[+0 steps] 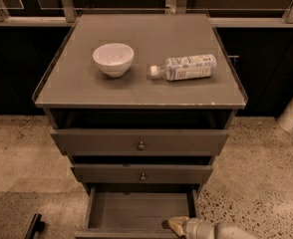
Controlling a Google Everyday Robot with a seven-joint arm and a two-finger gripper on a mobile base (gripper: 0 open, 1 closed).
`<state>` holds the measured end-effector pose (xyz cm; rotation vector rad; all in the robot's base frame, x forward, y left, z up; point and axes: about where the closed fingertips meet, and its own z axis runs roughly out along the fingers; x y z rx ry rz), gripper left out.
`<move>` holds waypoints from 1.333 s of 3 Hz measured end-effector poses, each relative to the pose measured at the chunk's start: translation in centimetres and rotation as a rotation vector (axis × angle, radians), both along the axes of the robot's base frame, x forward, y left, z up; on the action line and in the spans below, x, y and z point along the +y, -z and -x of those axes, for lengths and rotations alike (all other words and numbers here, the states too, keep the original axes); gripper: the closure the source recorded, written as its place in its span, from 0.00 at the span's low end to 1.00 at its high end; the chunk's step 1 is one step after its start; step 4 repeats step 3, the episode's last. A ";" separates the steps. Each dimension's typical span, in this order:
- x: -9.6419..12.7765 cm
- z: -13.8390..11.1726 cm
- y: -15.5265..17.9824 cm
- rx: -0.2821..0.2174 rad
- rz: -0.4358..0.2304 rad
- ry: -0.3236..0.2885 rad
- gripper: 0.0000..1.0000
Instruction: Open bottom drawer
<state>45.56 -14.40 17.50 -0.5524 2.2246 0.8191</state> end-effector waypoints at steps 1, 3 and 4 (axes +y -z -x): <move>0.3 -0.2 -1.3 -0.035 0.013 -0.025 0.11; 0.3 -0.2 -1.3 -0.035 0.013 -0.025 0.00; 0.3 -0.2 -1.3 -0.035 0.013 -0.025 0.00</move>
Offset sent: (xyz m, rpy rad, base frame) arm 0.0022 0.0025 0.0116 -0.0121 -0.0320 0.0227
